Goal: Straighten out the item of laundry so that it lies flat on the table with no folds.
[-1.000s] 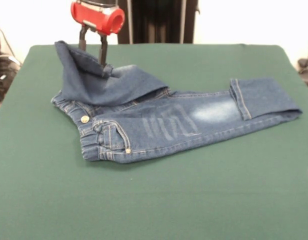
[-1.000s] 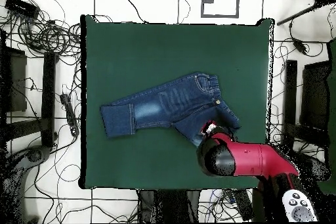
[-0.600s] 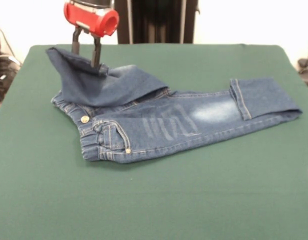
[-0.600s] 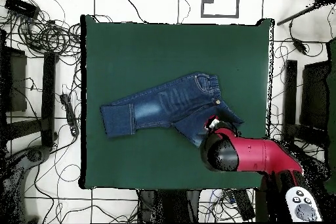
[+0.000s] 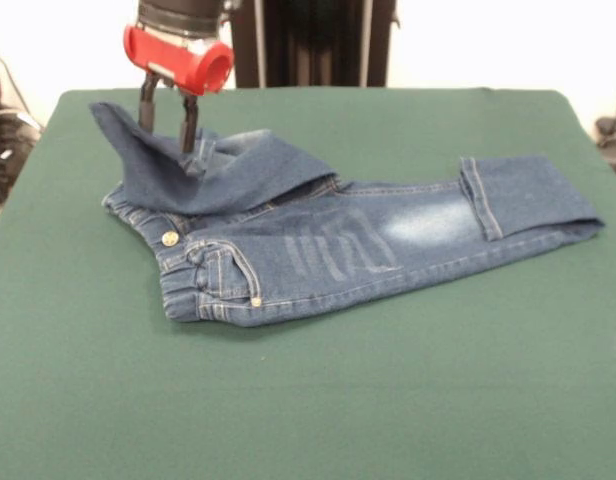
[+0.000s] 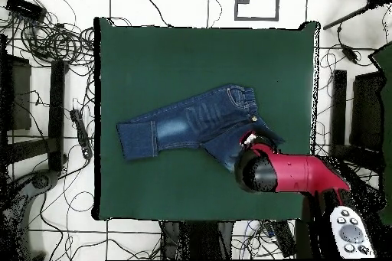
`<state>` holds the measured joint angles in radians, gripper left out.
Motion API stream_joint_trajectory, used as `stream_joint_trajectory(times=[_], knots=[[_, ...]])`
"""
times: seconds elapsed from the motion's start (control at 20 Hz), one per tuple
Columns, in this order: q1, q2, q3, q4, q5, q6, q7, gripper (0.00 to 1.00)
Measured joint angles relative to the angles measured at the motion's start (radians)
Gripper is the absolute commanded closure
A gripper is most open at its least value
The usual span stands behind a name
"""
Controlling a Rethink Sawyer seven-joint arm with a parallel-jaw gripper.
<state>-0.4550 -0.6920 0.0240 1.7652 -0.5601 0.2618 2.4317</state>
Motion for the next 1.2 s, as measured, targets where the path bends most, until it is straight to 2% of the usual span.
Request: stream_joint_trajectory(times=[0.3,0.55,0.6,1.2], knots=[[0.042,0.126,-0.040,-0.056,0.000,-0.043,0.000,0.00],[0.055,0.181,-0.060,-0.066,0.000,-0.084,0.000,0.00],[0.057,0.190,-0.064,-0.068,0.000,-0.092,0.000,1.00],[0.054,0.182,-0.087,-0.055,0.001,-0.117,0.000,1.00]])
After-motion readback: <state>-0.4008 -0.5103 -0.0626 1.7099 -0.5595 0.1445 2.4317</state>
